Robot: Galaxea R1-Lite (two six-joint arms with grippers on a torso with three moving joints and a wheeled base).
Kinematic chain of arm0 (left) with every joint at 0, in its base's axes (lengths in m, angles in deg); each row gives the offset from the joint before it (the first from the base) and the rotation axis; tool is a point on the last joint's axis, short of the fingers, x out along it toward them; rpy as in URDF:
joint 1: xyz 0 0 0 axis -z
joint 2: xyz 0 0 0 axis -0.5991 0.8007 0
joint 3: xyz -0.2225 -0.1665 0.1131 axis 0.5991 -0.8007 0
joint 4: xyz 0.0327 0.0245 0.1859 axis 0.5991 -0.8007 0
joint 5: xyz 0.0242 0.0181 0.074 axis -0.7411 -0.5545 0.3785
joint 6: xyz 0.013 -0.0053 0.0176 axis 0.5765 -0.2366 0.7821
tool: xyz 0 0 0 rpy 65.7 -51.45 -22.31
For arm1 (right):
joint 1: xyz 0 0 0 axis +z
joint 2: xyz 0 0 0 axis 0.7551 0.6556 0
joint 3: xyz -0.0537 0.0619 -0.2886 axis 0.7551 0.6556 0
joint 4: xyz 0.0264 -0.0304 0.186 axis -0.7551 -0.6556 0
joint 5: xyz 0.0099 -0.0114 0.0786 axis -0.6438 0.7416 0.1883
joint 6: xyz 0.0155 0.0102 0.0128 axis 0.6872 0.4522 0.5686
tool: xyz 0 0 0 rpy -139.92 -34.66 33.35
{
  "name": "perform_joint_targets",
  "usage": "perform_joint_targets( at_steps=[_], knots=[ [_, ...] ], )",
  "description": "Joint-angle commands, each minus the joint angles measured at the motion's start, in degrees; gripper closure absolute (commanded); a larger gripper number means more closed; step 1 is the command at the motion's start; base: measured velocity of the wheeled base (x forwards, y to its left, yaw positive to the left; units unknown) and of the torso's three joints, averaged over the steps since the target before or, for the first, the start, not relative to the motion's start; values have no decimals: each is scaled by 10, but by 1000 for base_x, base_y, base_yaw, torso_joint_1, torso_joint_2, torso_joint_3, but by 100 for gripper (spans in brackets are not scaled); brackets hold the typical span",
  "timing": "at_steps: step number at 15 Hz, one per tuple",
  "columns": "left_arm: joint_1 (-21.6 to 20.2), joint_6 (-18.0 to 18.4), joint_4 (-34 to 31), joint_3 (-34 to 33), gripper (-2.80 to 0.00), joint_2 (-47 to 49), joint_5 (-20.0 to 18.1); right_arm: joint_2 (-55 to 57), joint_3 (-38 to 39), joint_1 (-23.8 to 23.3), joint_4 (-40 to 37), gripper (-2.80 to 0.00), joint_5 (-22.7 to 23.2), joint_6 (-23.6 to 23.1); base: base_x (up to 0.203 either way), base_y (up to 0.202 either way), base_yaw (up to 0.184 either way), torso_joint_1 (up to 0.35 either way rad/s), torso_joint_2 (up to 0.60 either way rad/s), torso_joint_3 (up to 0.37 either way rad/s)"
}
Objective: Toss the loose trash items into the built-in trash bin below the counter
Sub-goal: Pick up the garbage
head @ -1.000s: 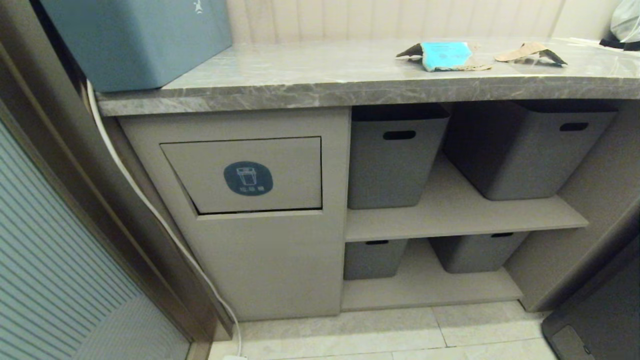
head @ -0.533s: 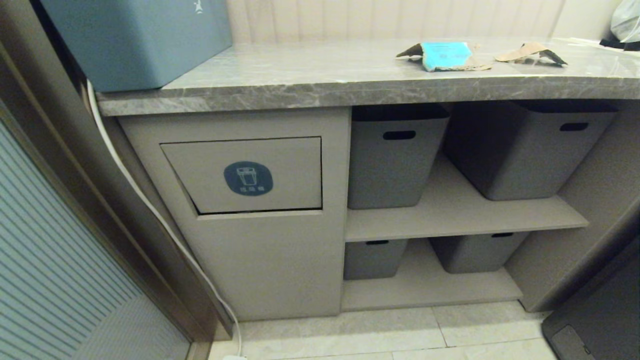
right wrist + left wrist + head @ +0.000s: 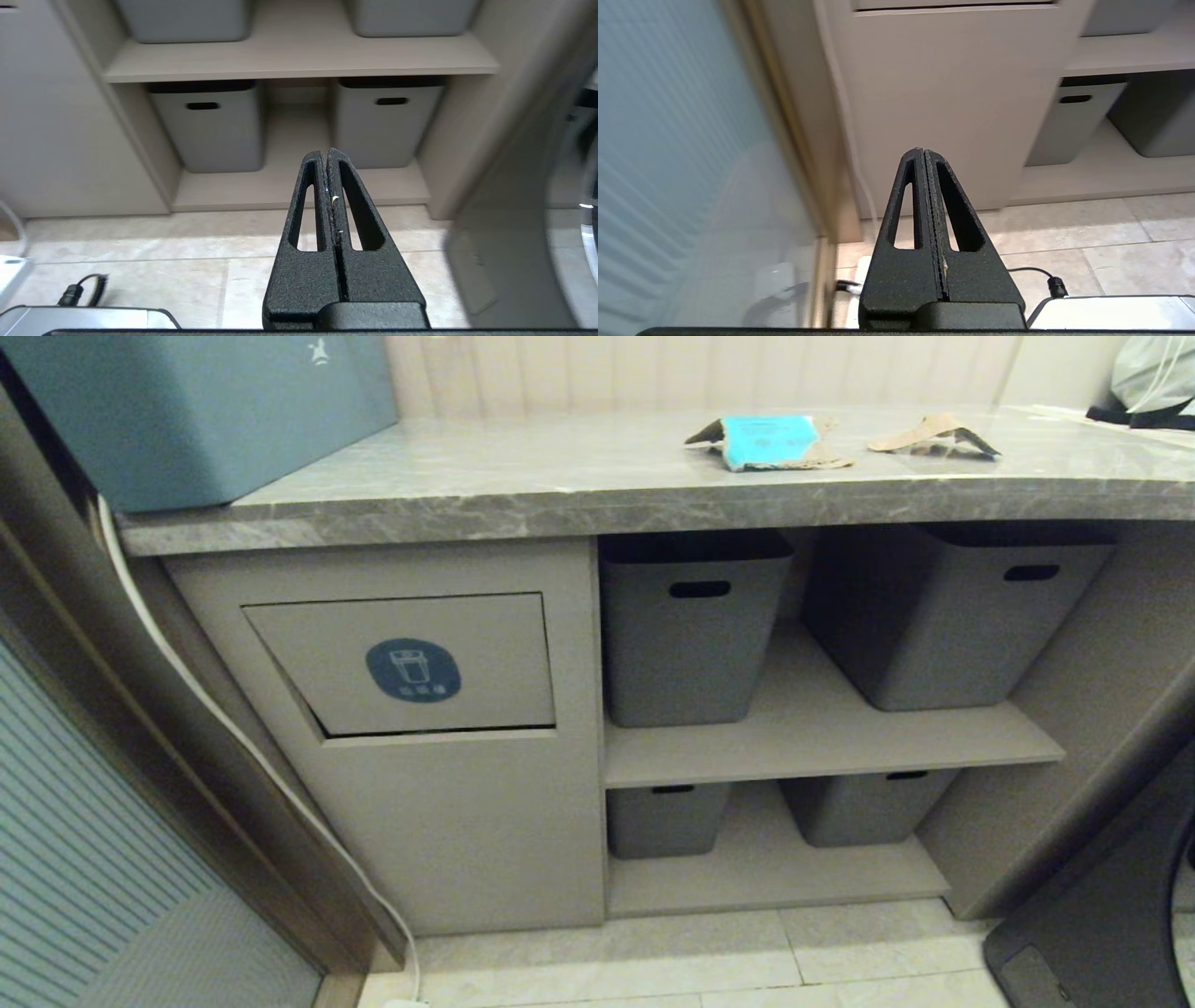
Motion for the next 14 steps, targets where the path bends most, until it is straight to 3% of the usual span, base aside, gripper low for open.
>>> perform_joint_targets(
  at_steps=[1,14],
  knots=[
    [0,0,0,0,0,1,0,0,0,0,0,0,1,0,0,-195,1,3,2,-2],
    [0,-1,1,0,0,1,0,0,0,0,1,0,0,0,0,-194,2,1,3,2]
  ],
)
